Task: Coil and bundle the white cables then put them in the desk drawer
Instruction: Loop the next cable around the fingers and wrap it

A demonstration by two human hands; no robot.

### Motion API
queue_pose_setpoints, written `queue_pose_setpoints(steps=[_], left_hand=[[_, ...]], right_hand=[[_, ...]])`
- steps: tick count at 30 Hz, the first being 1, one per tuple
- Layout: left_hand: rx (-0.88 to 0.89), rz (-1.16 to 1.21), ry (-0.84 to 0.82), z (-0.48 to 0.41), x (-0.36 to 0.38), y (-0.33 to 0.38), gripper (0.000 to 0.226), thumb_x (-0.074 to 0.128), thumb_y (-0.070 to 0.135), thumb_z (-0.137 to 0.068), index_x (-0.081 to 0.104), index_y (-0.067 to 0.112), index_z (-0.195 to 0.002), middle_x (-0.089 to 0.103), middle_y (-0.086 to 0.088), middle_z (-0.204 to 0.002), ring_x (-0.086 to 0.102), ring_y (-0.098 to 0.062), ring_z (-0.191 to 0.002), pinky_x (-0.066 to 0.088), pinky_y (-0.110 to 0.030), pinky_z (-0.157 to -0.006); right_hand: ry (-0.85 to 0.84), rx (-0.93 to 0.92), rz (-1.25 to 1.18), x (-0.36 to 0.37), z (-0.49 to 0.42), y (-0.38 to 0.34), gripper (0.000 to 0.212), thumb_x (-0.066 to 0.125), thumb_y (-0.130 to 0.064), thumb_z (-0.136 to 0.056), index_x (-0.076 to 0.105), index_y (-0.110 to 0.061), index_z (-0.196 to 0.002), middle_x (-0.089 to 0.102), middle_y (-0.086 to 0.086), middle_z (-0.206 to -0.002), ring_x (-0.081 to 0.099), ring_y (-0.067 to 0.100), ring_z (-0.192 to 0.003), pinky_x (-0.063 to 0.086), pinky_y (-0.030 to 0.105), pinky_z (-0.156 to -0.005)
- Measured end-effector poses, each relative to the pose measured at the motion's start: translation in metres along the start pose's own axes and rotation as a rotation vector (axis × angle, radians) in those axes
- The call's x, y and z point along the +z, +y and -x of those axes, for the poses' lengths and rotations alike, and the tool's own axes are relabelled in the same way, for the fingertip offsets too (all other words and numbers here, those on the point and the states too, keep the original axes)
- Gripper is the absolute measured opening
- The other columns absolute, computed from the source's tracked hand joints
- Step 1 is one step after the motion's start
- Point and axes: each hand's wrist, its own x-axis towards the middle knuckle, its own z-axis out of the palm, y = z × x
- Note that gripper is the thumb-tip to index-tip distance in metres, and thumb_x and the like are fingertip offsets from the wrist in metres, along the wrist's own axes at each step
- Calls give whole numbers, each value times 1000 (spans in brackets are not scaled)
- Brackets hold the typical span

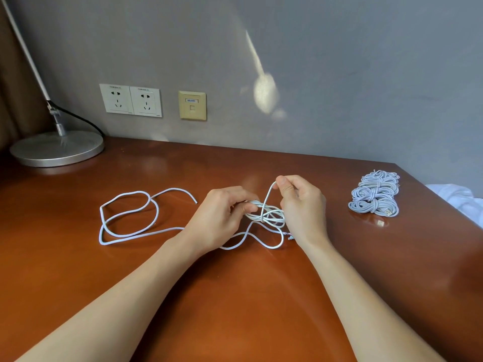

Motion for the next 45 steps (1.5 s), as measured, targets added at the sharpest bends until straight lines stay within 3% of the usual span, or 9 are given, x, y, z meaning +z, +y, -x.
queue_pose_setpoints(steps=[5,10,15,18,29,33,36,40,45], left_hand=[[75,-76,-33,-2,1,0,17,60,5,-101,76,11,-101,69,6,-91,63,-13,-83,51,-33,-75],[109,-86,-80,-2,2,0,20,56,3,-98,74,13,-99,68,8,-92,64,-13,-83,52,-39,-76],[101,-38,-154,-3,1,7,20,57,1,-99,74,12,-98,66,14,-89,60,-6,-80,42,-14,-74],[69,11,-187,-3,-1,10,22,57,-1,-100,74,12,-97,65,20,-87,60,-2,-79,38,-8,-72],[-17,144,-178,-2,2,17,22,57,1,-102,74,12,-93,64,29,-73,58,4,-67,37,-7,-64],[-92,262,-189,0,2,18,24,55,5,-105,73,16,-92,65,21,-72,55,1,-63,39,-13,-64],[-175,365,-117,-1,1,13,25,54,11,-106,75,20,-95,69,0,-80,56,-11,-70,47,-29,-67],[-317,638,73,-5,-3,18,30,48,7,-107,71,13,-90,64,-1,-78,51,-13,-70,45,-30,-71],[-517,868,246,-10,-9,12,35,36,2,-105,66,13,-91,59,0,-76,44,-12,-65,40,-31,-67]], right_hand=[[35,52,-21,-3,-1,-1,25,54,-38,-106,72,-27,-91,53,-11,-49,50,6,-46,40,22,-51],[46,124,-51,-7,-5,0,26,55,-34,-105,72,-24,-88,54,-7,-48,51,4,-42,41,16,-45],[25,180,-66,-9,-7,3,25,58,-33,-103,73,-24,-86,51,-9,-45,49,4,-42,41,18,-44],[13,196,-58,-7,-9,6,25,60,-34,-102,73,-27,-82,51,-12,-44,51,4,-44,46,24,-51],[16,295,-63,-9,-16,18,27,62,-32,-101,75,-25,-78,49,-22,-43,48,9,-55,43,31,-63],[6,258,-12,-8,-17,19,28,62,-33,-101,75,-25,-77,62,-15,-59,60,8,-64,46,28,-66],[-19,188,44,-11,-17,21,27,60,-37,-102,79,-24,-88,73,-11,-77,67,8,-76,50,28,-70],[-133,41,191,-16,-17,20,30,53,-43,-105,74,-31,-87,72,-16,-85,65,9,-81,49,30,-69],[-291,-16,217,-15,-12,15,32,50,-45,-105,72,-35,-84,63,-33,-72,62,4,-83,52,30,-78]])
